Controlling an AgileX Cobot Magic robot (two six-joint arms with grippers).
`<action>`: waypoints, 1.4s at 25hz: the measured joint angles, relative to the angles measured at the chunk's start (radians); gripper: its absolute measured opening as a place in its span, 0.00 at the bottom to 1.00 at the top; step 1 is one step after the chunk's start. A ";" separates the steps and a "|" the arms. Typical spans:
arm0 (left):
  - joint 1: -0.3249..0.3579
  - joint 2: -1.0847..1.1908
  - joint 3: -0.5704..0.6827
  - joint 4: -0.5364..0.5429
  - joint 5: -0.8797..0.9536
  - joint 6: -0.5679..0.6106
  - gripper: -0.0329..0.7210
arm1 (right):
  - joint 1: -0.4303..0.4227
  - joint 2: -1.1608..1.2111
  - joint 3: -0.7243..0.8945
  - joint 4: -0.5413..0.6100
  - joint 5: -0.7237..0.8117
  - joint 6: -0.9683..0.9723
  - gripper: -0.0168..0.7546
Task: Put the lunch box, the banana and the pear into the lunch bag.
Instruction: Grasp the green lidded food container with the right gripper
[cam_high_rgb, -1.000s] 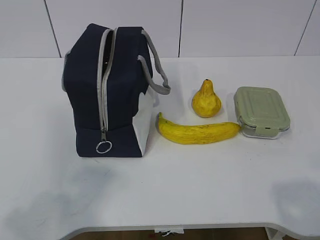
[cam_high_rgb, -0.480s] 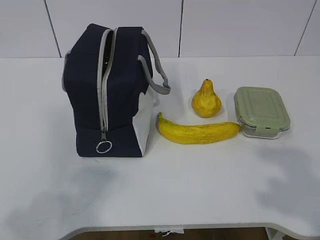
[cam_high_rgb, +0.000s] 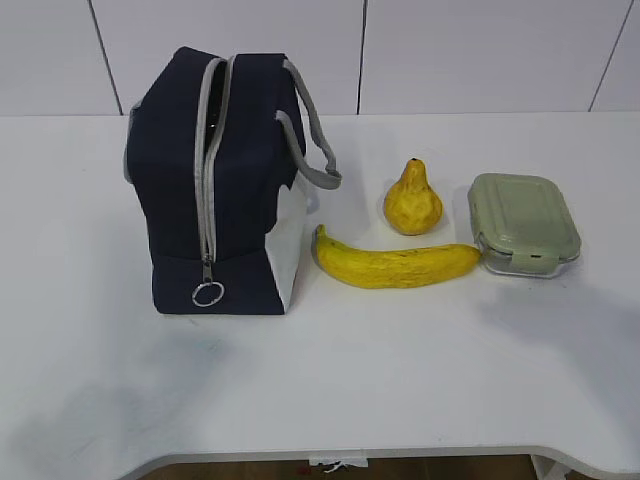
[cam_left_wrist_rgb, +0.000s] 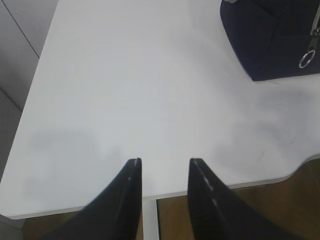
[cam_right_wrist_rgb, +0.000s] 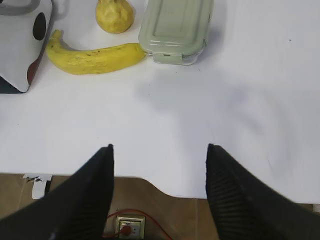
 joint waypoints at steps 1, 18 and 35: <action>0.000 0.000 0.000 0.000 0.000 0.000 0.37 | 0.000 0.032 -0.012 0.000 -0.008 0.002 0.59; 0.000 0.000 0.000 0.000 0.000 0.000 0.37 | -0.110 0.580 -0.335 0.082 0.010 -0.070 0.48; 0.000 0.000 0.000 0.000 0.000 0.000 0.37 | -0.658 1.015 -0.415 0.773 0.202 -0.692 0.46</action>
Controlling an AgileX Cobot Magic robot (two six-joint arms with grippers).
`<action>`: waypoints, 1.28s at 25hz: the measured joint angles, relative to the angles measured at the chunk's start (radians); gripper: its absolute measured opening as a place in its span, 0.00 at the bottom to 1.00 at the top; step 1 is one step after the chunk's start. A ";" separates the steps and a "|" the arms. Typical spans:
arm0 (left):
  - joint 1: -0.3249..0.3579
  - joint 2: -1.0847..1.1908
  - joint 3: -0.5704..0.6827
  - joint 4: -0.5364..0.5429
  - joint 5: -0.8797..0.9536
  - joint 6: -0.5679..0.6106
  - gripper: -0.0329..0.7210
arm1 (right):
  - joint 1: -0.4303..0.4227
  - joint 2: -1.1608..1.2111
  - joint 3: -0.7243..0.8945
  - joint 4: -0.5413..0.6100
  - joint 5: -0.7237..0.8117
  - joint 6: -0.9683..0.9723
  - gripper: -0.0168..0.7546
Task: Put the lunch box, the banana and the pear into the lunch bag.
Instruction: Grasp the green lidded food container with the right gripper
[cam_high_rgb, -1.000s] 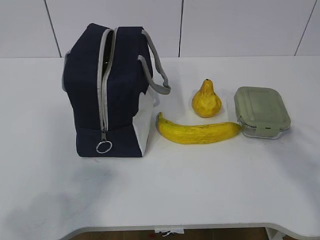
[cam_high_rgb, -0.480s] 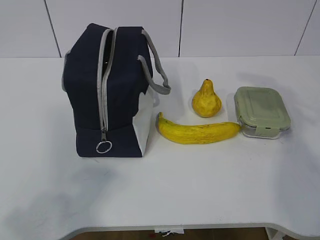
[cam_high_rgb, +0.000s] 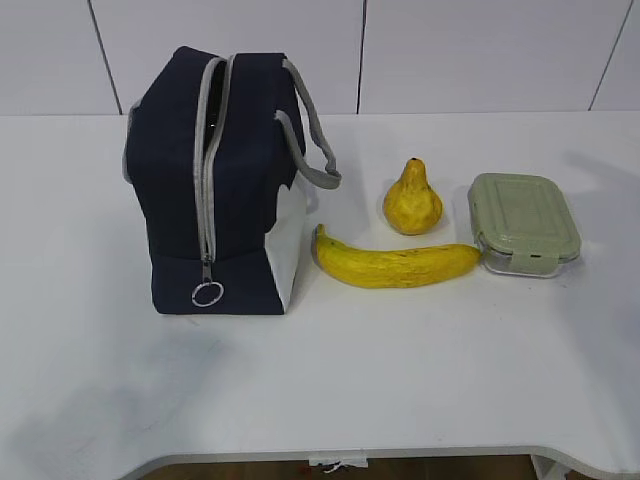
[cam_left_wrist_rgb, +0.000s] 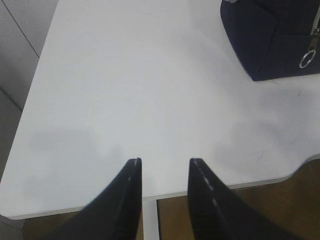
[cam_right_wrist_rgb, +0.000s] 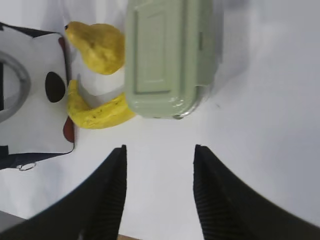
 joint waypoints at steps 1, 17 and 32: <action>0.000 0.000 0.000 0.000 0.000 0.000 0.37 | -0.018 0.016 -0.002 0.002 0.000 -0.004 0.46; 0.000 0.000 0.000 0.000 0.000 0.000 0.37 | -0.037 0.098 -0.011 0.020 -0.003 -0.013 0.56; 0.000 0.000 0.000 0.000 0.000 -0.002 0.37 | -0.037 0.350 -0.064 0.215 -0.019 -0.253 0.80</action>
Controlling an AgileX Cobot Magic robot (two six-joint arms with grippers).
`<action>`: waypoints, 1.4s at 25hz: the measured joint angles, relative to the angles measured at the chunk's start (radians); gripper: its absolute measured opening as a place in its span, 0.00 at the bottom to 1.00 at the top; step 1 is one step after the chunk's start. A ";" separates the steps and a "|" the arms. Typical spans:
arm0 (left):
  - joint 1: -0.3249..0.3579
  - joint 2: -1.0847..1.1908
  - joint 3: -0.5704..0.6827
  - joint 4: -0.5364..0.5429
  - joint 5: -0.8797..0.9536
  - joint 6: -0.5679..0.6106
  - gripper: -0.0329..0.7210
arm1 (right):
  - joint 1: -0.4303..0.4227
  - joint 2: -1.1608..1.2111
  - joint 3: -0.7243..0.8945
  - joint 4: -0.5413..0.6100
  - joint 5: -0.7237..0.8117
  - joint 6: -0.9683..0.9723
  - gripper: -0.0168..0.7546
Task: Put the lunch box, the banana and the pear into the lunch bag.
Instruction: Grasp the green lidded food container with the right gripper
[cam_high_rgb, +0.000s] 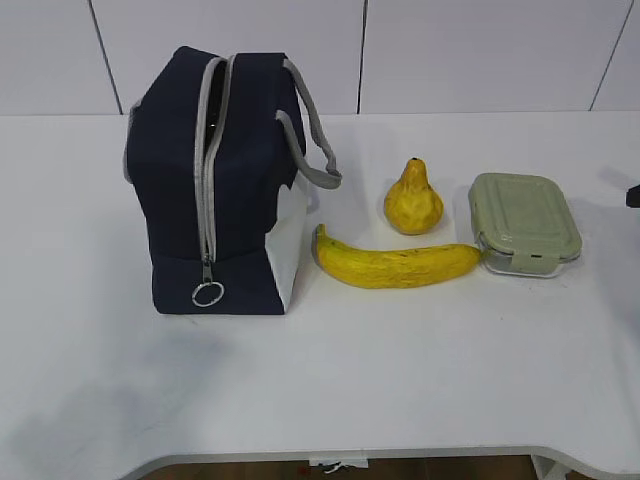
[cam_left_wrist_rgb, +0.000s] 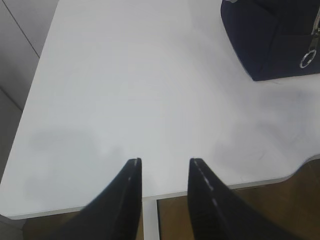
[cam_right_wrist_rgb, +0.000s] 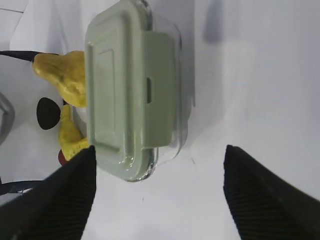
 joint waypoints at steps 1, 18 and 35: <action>0.000 0.000 0.000 0.000 0.000 0.000 0.37 | 0.004 0.015 -0.014 0.000 -0.001 -0.001 0.79; 0.000 0.000 0.000 0.000 0.000 0.000 0.37 | 0.167 0.155 -0.231 0.000 -0.007 0.003 0.79; 0.000 0.000 0.000 0.000 0.002 0.000 0.37 | 0.187 0.256 -0.233 0.021 -0.009 0.005 0.78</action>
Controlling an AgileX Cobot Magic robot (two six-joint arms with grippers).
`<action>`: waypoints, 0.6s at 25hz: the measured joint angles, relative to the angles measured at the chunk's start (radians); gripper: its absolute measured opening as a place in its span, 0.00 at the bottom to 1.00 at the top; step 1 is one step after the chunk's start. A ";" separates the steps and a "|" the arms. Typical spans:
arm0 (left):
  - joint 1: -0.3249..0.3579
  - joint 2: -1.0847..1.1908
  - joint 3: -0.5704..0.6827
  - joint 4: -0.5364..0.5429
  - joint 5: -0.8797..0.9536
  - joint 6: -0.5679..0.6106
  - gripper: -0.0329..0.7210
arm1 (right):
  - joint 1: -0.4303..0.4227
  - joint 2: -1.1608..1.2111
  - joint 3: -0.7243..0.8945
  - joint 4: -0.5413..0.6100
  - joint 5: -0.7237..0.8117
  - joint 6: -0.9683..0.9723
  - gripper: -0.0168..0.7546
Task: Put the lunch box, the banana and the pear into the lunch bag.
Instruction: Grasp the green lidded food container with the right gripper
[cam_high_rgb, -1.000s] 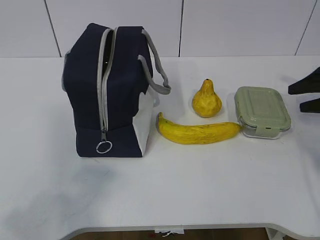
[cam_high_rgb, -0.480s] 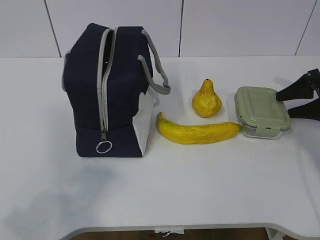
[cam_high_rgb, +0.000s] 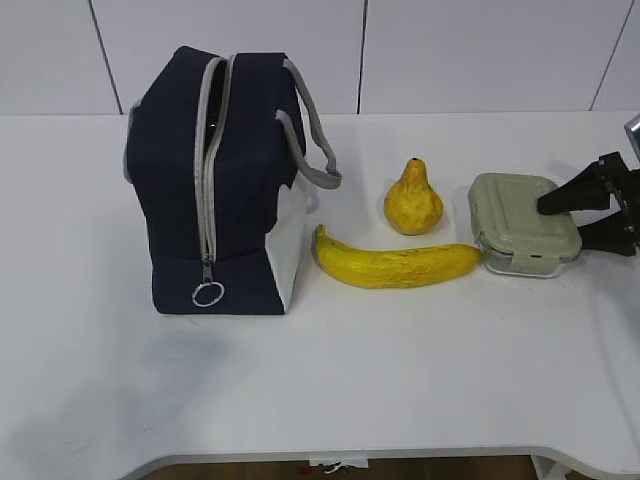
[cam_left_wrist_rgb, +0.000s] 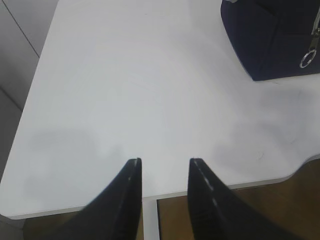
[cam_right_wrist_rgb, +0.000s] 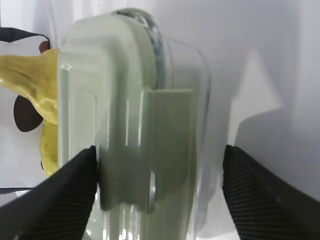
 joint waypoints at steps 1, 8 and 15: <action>0.000 0.000 0.000 0.000 0.000 0.000 0.37 | 0.004 0.000 0.000 0.007 0.000 -0.004 0.78; 0.000 0.000 0.000 0.000 0.000 0.000 0.37 | 0.026 0.025 0.000 0.042 0.002 -0.017 0.78; 0.000 0.000 0.000 0.000 0.000 0.000 0.37 | 0.026 0.027 -0.002 0.050 0.003 -0.019 0.74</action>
